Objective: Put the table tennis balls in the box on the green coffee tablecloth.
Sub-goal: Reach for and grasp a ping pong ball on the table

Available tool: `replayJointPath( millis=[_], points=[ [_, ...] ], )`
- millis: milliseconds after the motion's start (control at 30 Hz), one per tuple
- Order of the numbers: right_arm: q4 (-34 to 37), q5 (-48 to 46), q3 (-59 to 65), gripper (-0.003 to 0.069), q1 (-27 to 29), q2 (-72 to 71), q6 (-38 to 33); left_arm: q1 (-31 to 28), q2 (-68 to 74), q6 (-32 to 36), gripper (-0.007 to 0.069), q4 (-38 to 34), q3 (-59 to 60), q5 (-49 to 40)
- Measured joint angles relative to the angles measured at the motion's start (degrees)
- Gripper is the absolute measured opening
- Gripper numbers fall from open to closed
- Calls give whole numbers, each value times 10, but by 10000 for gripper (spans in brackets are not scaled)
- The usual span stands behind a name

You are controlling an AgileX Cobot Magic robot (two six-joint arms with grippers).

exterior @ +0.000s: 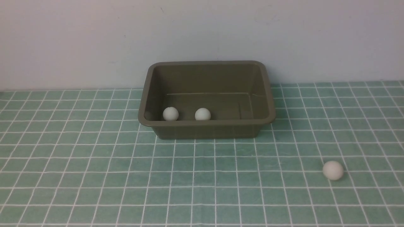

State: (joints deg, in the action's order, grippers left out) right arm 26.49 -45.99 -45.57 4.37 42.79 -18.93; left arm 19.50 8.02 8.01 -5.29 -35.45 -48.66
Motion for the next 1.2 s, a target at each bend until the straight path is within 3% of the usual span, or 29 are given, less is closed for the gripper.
replayJointPath(
  millis=[67, 267, 467, 600, 900, 1067, 1200],
  points=[
    [25, -36, -54, -7, 0, 124, -49, 0, 0, -2, -4, -22, 28, -6],
    [-38, -83, -112, -7, -33, 295, -18, 0, 0, -2, -4, -40, 60, -10],
    [-243, -106, -186, -7, -158, 451, 133, 0, 0, 14, -4, -46, 68, -41],
    [-346, -127, -221, -5, -186, 487, 229, 0, 0, 18, -4, -46, 68, -63],
    [-340, -138, -226, 87, -188, 489, 243, 0, 0, 38, -4, -46, 68, -77],
    [-339, -138, -226, 191, -188, 490, 243, 0, 0, 44, -4, -48, 68, -79],
    [-339, -131, -227, 321, -188, 501, 248, 0, 0, 45, -4, -51, 68, -79]
  ],
)
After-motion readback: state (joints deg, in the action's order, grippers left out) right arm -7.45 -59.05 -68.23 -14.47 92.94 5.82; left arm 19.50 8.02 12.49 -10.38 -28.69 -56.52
